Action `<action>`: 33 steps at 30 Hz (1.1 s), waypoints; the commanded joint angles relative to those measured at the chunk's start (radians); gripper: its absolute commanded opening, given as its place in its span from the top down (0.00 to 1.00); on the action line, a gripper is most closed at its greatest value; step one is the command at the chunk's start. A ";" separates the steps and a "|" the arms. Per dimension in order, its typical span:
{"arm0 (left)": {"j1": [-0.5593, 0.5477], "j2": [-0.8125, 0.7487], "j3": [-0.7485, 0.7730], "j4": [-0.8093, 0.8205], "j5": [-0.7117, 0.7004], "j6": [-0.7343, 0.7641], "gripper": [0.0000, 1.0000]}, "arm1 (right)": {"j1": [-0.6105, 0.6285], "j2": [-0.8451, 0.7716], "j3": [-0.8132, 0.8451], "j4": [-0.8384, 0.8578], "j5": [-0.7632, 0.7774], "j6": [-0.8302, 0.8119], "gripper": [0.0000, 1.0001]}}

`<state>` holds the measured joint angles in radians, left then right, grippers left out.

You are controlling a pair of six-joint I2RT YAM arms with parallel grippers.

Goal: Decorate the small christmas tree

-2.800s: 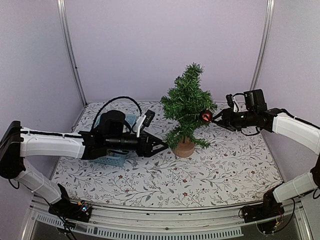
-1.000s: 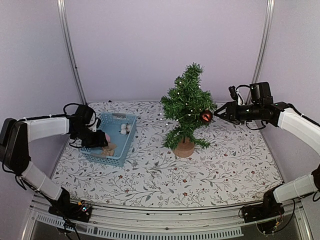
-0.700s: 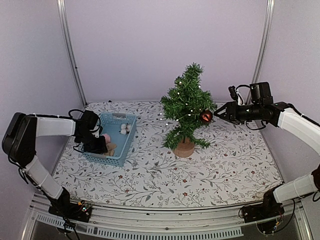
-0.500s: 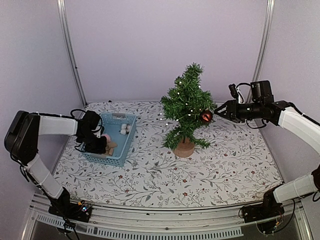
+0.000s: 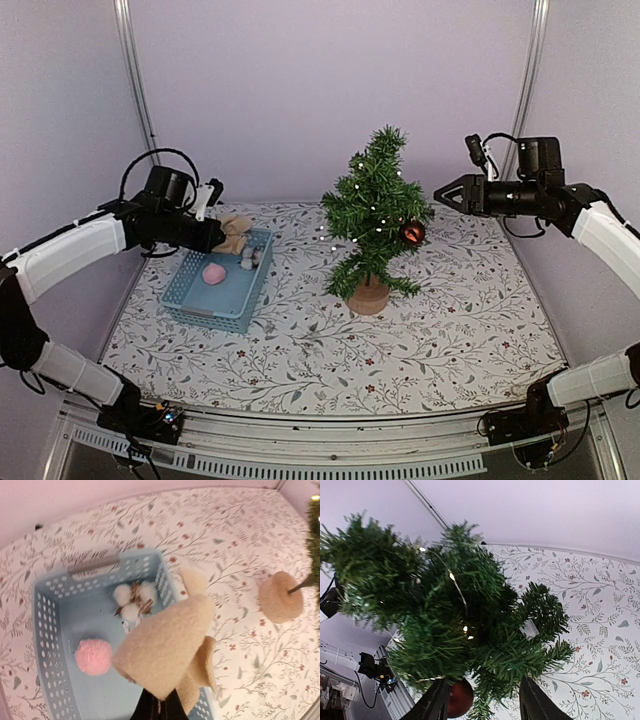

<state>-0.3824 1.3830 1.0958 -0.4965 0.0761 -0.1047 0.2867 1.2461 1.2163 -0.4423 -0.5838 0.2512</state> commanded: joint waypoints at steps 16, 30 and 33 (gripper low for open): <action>-0.425 -0.214 0.180 0.111 0.482 0.357 1.00 | 0.304 -0.073 0.268 -0.152 -0.165 -0.176 0.32; -0.589 -0.007 0.337 0.128 0.493 0.419 1.00 | 0.621 0.049 0.312 -0.174 -0.062 -0.216 0.34; -0.600 0.006 0.347 0.119 0.487 0.424 1.00 | 0.638 0.066 0.321 -0.184 -0.069 -0.213 0.31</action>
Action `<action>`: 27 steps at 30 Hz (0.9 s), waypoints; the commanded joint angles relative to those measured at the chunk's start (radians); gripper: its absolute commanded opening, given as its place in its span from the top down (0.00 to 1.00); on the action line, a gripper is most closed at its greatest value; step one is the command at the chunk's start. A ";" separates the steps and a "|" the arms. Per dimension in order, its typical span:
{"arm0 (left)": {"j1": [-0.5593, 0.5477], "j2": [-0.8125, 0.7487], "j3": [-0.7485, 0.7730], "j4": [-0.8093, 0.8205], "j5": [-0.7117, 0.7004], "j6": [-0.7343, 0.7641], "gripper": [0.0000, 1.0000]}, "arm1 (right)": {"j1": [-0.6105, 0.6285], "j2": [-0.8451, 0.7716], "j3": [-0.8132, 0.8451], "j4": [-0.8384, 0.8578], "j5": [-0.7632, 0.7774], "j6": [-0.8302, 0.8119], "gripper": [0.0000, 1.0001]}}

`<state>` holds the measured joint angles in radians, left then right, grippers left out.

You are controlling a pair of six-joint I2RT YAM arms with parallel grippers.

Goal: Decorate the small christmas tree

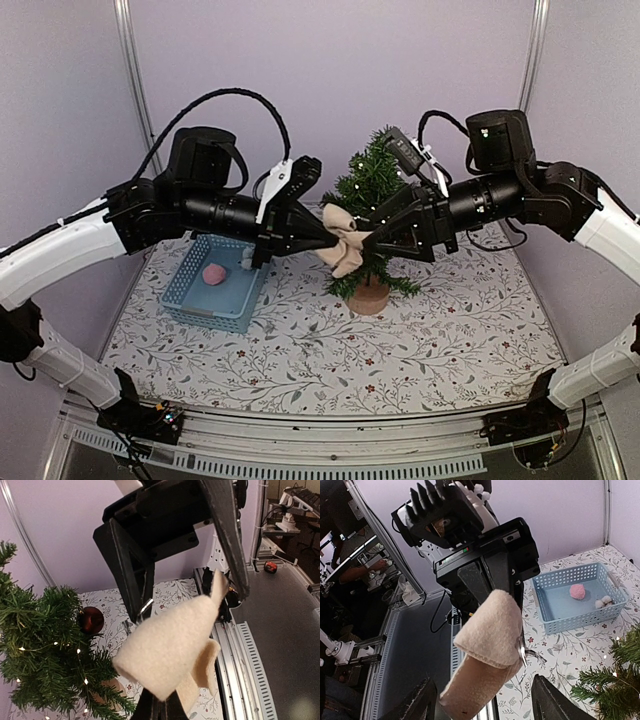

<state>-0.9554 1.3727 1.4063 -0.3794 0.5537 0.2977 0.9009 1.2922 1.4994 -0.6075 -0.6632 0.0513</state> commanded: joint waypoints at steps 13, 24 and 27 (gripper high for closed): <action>-0.046 0.058 0.072 -0.044 -0.063 0.027 1.00 | 0.047 0.109 0.084 -0.062 0.121 -0.022 0.56; 0.039 -0.062 -0.112 0.170 -0.135 -0.158 0.65 | 0.048 0.043 -0.012 0.128 0.296 0.003 1.00; 0.105 -0.145 -0.238 0.312 -0.140 -0.309 0.29 | 0.048 -0.012 -0.081 0.263 0.367 0.060 1.00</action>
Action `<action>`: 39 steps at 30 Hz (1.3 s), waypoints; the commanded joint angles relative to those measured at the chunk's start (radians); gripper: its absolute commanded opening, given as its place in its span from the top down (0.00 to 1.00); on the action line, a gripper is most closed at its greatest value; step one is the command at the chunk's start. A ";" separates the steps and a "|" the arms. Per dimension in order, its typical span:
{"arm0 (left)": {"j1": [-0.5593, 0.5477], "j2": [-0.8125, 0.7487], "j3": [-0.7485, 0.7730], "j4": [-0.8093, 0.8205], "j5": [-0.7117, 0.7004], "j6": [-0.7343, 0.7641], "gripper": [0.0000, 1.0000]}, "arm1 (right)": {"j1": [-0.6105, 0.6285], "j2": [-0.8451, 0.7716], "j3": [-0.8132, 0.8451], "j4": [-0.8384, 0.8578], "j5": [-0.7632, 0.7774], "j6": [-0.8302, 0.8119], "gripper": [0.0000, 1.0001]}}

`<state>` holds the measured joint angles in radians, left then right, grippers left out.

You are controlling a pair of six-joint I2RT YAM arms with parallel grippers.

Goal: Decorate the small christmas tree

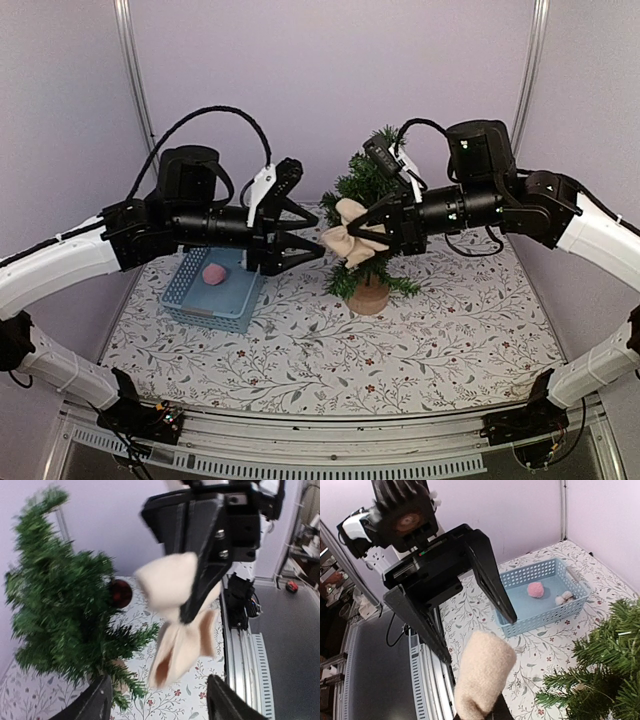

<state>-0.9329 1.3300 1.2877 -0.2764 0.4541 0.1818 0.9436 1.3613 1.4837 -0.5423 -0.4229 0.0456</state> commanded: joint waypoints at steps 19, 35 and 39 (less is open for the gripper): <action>0.043 0.030 -0.203 0.795 -0.157 -0.778 0.43 | 0.006 -0.101 -0.295 0.782 0.301 0.195 1.00; 0.048 0.097 -0.180 0.934 -0.063 -0.780 1.00 | 0.008 -0.075 -0.331 0.824 0.278 0.186 1.00; 0.094 0.062 -0.229 0.924 -0.022 -0.770 1.00 | 0.008 -0.083 -0.337 0.820 0.286 0.183 0.92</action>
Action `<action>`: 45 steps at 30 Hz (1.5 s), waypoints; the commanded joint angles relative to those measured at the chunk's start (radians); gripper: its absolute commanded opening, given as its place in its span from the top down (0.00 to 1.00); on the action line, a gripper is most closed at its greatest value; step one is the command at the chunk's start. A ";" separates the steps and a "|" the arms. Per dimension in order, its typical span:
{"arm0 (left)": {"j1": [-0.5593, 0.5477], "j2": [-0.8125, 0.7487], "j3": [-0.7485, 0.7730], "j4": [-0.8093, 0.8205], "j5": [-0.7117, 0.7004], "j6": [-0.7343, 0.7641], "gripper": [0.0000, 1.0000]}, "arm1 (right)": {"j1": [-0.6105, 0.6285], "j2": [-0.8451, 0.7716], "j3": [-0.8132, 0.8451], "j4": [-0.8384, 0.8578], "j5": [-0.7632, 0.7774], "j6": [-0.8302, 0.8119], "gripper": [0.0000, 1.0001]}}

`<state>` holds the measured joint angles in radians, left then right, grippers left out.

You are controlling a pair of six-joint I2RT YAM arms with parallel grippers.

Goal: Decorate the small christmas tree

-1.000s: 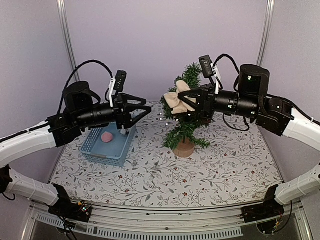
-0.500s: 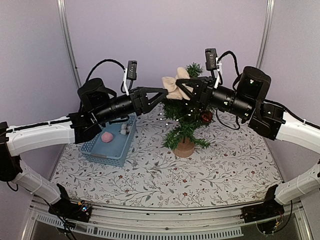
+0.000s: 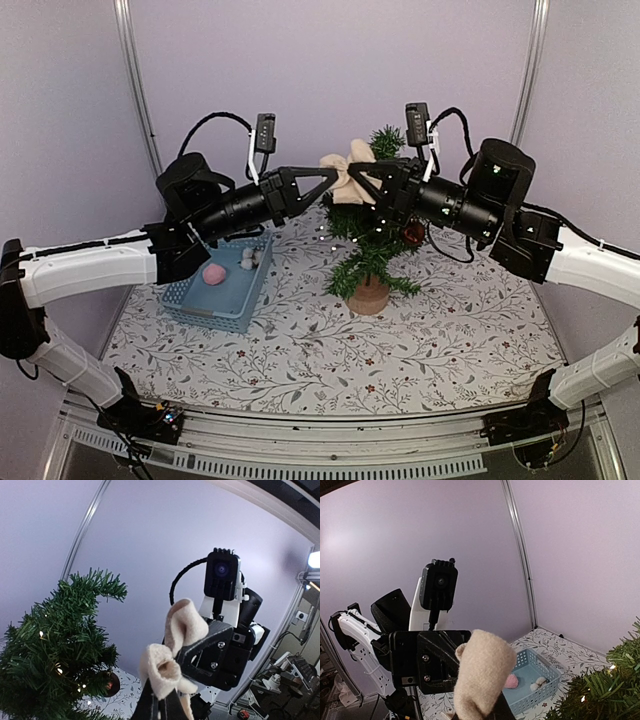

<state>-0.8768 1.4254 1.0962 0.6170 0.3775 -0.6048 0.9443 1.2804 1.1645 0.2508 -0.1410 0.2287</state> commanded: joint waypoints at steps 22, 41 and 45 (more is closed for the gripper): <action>0.272 0.235 0.140 -0.133 0.477 0.288 1.00 | -0.198 -0.138 0.008 -0.287 0.073 0.001 0.27; 0.261 0.325 0.217 -0.297 0.428 0.420 1.00 | -0.214 -0.016 0.130 -0.369 -0.095 -0.071 0.57; 0.249 0.327 0.220 -0.306 0.409 0.433 1.00 | -0.209 -0.008 0.131 -0.364 -0.140 -0.076 0.63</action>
<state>-0.6178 1.7672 1.3239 0.3283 0.8059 -0.2047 0.7330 1.2617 1.2686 -0.1051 -0.2218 0.1703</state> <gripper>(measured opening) 0.017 0.381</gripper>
